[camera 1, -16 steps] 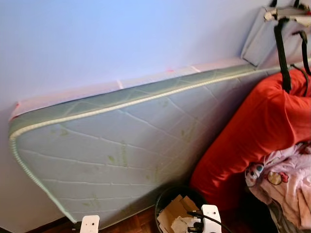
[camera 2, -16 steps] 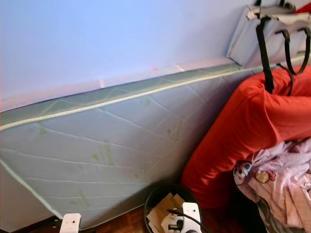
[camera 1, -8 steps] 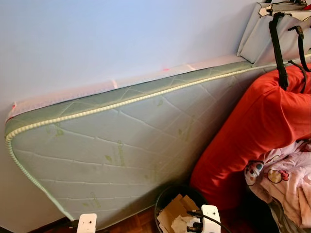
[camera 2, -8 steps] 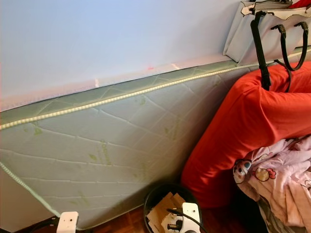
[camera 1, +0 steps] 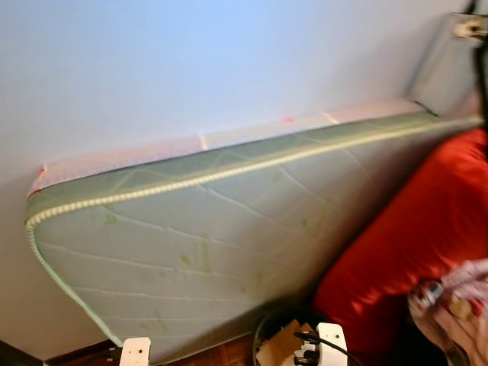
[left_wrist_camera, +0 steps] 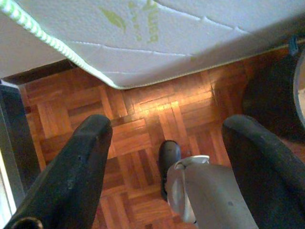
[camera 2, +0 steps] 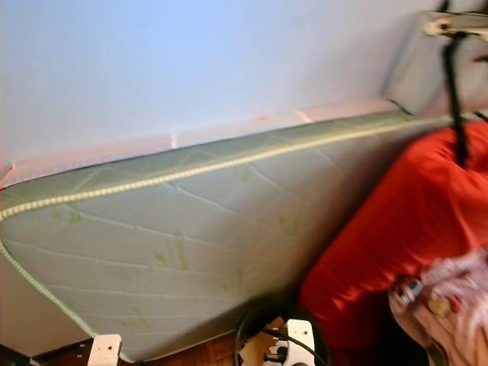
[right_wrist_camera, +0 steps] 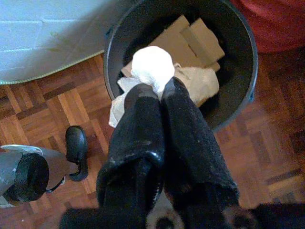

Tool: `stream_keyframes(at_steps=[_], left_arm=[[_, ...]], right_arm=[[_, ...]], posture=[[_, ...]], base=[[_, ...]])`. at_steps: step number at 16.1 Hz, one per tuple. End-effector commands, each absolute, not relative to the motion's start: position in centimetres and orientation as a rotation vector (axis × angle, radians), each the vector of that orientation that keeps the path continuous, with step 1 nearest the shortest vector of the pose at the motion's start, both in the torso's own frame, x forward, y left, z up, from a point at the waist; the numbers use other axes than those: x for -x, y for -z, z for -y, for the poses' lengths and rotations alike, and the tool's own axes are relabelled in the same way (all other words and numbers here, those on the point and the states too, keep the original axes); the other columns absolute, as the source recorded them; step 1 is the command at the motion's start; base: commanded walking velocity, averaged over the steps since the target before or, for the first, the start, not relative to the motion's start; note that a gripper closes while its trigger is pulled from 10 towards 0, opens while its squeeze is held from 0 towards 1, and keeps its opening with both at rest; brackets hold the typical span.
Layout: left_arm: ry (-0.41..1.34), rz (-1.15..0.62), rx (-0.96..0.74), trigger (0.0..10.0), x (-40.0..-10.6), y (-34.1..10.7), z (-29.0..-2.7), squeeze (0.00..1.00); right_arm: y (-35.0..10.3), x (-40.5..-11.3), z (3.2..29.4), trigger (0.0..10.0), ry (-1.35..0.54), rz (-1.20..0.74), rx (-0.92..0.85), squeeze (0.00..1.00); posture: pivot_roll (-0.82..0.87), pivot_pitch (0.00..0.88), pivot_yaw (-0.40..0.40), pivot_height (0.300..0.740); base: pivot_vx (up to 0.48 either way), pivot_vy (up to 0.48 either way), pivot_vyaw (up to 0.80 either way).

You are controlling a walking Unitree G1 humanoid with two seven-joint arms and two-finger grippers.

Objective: Clean up the room

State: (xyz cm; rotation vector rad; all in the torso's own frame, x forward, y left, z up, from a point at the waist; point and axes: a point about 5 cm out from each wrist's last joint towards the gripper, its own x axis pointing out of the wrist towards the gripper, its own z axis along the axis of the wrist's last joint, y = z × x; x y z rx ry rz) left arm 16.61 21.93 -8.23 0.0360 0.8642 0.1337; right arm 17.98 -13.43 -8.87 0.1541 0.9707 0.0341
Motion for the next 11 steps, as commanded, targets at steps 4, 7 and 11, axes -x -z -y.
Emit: stream_keyframes(at_steps=[4,7,11], left_arm=[[-0.125,-0.839,-0.024,10.0,-16.9,8.1,-21.7,0.00],[-0.124,-0.826,-0.020,10.0,-17.1,8.0,-21.6,0.00],[-0.116,-0.663,0.010,10.0,-20.0,6.1,-21.5,0.00]], right_arm=[[8.8,-18.0,13.4,10.0,-0.036,-0.961,-0.152,0.00],[8.8,-18.1,13.5,10.0,-0.036,-0.949,-0.155,0.00],[8.7,-18.1,13.8,10.0,0.032,-0.919,-0.207,0.00]], posture=[[0.12,0.000,-0.056,0.740],[0.12,0.000,-0.064,0.740],[0.12,0.000,-0.075,0.740]], base=[[0.000,0.000,0.00],[0.000,0.000,0.00],[0.000,0.000,0.00]])
